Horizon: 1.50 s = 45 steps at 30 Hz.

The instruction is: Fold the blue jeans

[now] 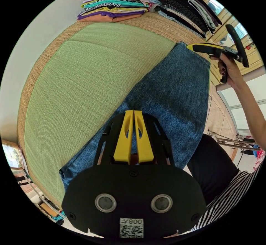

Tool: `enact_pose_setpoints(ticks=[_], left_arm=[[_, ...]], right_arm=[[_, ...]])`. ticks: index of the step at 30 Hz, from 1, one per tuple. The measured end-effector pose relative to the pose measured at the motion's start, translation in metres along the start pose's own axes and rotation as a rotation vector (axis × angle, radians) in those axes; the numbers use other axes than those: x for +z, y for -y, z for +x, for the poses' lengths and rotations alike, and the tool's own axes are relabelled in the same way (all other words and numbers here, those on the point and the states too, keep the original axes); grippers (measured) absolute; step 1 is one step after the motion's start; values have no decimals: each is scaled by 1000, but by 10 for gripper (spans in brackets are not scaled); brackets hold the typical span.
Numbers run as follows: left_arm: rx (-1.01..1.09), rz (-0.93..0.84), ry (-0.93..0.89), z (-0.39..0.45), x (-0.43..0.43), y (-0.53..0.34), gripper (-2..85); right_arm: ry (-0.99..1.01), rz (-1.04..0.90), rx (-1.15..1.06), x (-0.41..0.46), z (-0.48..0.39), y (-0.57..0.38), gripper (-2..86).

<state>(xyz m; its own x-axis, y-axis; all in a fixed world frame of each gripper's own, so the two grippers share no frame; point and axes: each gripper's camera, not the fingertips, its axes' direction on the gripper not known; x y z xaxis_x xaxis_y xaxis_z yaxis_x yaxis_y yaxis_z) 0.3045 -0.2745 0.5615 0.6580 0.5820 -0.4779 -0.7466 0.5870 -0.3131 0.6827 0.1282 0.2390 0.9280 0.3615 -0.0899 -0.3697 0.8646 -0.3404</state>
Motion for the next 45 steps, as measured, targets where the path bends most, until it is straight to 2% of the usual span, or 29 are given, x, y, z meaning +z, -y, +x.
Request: enact_pose_setpoints(ticks=[4,7,9,12,13,18,21,23,28,33,38,42,45], left_arm=[[33,-22,42,11,2,18,0],[17,64,-72,11,-7,26,0],[1,100,-49,13,-9,33,0],[45,6,-16,22,17,49,1],[50,46,-6,24,18,50,2],[46,3,-39,22,20,69,0],[5,69,-76,20,14,71,0],[4,-6,-65,23,31,78,0],[-12,36,-102,22,29,84,0],[2,118,-168,29,16,75,1],[19,58,-155,47,30,72,6],[12,20,-163,52,45,81,10],[16,-3,-150,57,43,91,12]], right_arm=[[-57,20,-29,11,-5,0,6],[3,-14,-11,10,10,6,3],[43,-19,1,12,19,9,2],[61,-8,31,15,26,9,1],[56,-3,42,15,28,9,1],[89,7,94,19,41,10,0],[98,7,111,21,47,10,0],[116,5,133,23,53,11,0],[125,20,166,20,63,6,2],[198,100,109,-6,56,-20,7],[322,47,-39,-11,-4,-81,35],[286,-57,-135,12,-40,-109,48],[244,-24,-120,13,-41,-114,36]])
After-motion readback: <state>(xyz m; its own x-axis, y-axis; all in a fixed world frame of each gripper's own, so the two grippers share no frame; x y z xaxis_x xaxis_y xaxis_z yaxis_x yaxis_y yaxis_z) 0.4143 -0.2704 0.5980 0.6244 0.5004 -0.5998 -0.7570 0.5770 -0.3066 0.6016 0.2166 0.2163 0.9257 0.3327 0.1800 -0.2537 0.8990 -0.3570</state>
